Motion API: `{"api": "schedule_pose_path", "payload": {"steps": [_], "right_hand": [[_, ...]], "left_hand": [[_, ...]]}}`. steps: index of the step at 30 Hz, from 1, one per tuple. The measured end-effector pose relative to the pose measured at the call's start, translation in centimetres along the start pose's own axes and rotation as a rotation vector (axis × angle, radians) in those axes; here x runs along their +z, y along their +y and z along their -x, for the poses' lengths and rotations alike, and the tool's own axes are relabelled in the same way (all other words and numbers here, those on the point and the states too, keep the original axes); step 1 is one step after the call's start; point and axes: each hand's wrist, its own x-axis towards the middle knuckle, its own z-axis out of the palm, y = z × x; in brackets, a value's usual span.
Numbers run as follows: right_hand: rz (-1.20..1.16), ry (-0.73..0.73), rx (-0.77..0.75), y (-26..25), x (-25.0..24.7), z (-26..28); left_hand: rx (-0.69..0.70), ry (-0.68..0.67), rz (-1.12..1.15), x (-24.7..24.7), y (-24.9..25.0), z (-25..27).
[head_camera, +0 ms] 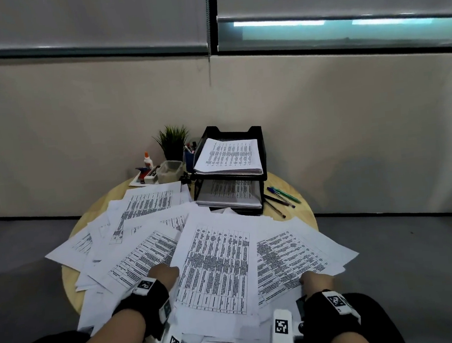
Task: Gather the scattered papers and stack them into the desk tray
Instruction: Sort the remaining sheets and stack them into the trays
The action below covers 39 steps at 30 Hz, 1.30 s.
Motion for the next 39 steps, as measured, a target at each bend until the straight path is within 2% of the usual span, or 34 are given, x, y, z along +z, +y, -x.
{"api": "schedule_pose_path", "payload": {"steps": [2, 5, 7, 9, 11, 13, 16, 24, 29, 34, 39], "right_hand": [[-0.083, -0.032, -0.004, 0.0, -0.6, 1.4], [-0.271, -0.044, -0.193, -0.2, -1.3, 3.5], [-0.333, -0.107, -0.25, -0.4, -1.5, 4.8], [-0.291, -0.177, -0.2, -0.4, -1.1, 5.3], [-0.237, -0.211, -0.141, -0.3, -0.5, 5.3], [-0.115, -0.204, -0.188, -0.3, -0.1, 5.9], [-0.143, -0.177, -0.34, -0.7, -0.3, 6.5], [-0.099, -0.037, -0.626, -2.4, -1.7, 8.8], [0.014, 0.039, -0.832, -4.8, -3.5, 11.9], [0.076, 0.072, -0.934, -7.8, -5.6, 14.7], [0.066, 0.129, -1.011, -11.9, -7.2, 15.1]], "left_hand": [[-0.002, 0.006, -0.04, 0.0, 0.1, 0.1], [0.006, 0.001, 0.01, 0.0, -0.2, -0.2], [0.026, 0.024, 0.001, 0.2, -0.6, -0.3], [0.029, -0.017, -0.029, 0.4, -1.0, -0.3], [0.063, 0.004, -0.001, 0.5, -1.6, -0.2], [0.09, 0.036, -0.028, 0.4, -2.0, -0.2], [0.119, 0.025, 0.021, -0.2, -2.5, 0.4], [0.148, 0.134, 0.21, -0.5, -5.4, 0.4], [0.183, 0.105, 0.254, -0.1, -6.5, 0.4], [0.205, 0.085, 0.358, -0.3, -6.4, 1.1], [0.21, 0.055, 0.471, -0.3, -7.0, 0.7]]}}
